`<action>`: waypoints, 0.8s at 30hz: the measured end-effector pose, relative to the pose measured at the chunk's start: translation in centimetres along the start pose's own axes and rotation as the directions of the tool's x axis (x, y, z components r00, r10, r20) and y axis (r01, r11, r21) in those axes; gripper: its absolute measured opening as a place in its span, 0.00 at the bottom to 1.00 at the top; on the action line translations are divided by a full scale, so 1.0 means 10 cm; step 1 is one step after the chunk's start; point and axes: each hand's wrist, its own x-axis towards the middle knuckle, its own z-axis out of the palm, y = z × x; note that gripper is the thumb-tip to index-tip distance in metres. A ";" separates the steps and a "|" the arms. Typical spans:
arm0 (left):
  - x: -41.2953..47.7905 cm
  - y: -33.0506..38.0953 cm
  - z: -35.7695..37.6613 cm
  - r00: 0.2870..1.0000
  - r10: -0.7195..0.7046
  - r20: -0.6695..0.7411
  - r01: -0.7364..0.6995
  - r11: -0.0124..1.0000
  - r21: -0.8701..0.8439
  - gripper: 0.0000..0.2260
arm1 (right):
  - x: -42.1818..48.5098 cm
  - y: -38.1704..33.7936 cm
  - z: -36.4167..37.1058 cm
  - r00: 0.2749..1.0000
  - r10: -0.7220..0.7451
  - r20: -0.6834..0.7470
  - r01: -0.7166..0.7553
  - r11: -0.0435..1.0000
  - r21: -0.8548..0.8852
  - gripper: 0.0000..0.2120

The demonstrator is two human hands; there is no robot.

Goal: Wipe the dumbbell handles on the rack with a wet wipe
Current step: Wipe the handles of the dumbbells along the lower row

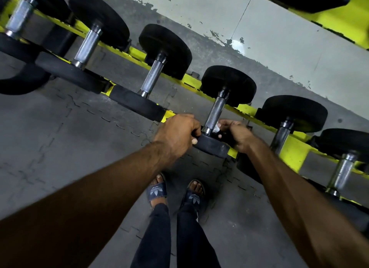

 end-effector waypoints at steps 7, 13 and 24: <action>0.00 0.01 0.00 1.000 0.003 0.004 -0.003 1.000 0.020 0.12 | 0.06 -0.05 -0.03 0.950 0.072 0.305 -0.046 0.995 -0.090 0.16; 0.00 0.01 0.00 1.000 0.006 0.001 -0.006 1.000 0.025 0.12 | -0.15 0.06 -0.07 0.999 -0.028 0.043 0.031 0.997 -0.066 0.04; 0.00 -0.01 0.01 1.000 0.019 -0.016 -0.019 1.000 0.006 0.13 | -0.18 -0.22 0.11 0.478 -0.874 0.089 0.554 0.221 -0.802 0.08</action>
